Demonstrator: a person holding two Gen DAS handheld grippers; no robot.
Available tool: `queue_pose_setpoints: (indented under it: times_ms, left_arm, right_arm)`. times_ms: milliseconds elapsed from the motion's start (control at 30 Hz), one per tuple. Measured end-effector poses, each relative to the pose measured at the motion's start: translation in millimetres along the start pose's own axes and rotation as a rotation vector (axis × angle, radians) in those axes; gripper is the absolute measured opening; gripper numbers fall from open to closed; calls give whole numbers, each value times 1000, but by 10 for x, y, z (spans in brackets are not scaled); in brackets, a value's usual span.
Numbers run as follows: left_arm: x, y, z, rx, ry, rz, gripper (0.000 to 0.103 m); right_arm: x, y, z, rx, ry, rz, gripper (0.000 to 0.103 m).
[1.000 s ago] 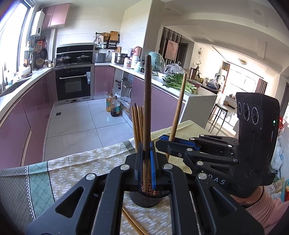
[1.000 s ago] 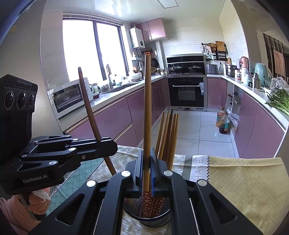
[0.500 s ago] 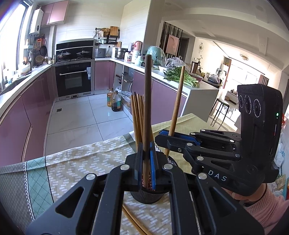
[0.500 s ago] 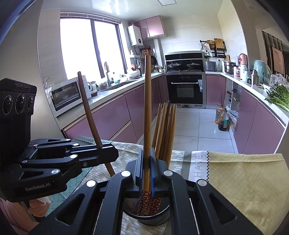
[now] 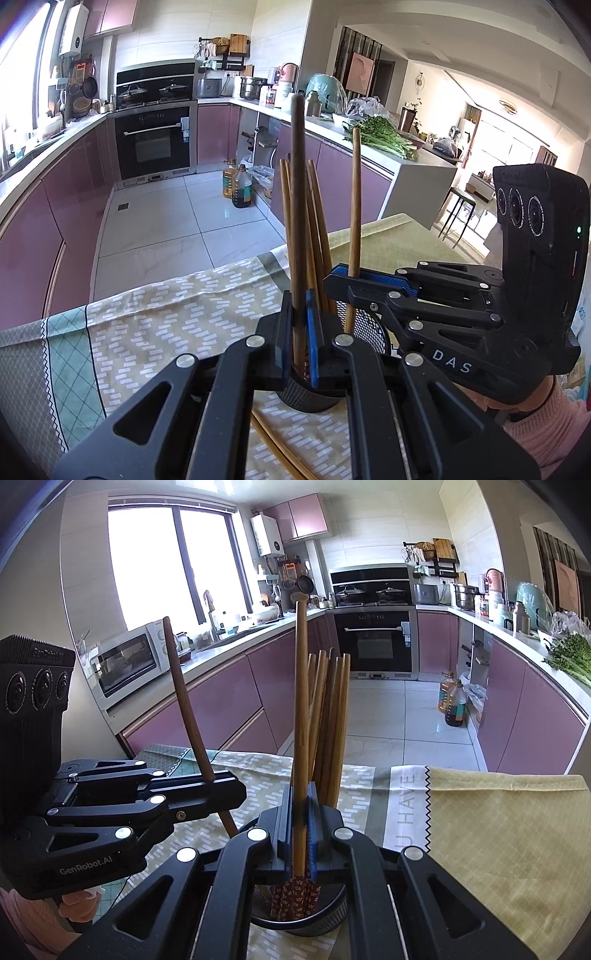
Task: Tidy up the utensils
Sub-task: 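Open both tools to release the chopsticks and move back to the pile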
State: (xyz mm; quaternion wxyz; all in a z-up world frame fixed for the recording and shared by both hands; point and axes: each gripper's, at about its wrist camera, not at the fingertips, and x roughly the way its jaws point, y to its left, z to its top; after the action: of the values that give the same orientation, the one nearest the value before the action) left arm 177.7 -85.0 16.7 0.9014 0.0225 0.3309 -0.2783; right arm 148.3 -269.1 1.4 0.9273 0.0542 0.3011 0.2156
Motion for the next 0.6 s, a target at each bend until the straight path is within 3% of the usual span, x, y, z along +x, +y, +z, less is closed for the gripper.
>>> queue_pose_setpoints:
  times_ms: [333, 467, 600]
  left_arm:
    - [126, 61, -43, -7, 18, -14, 8]
    - [100, 56, -110, 4, 9, -11, 17]
    - [-13, 108, -193, -6, -21, 14, 23]
  right_arm:
    - [61, -89, -29, 52, 16, 3, 8]
    - [7, -96, -59, 54, 7, -1, 9]
    - [-136, -56, -112, 38, -12, 10, 16]
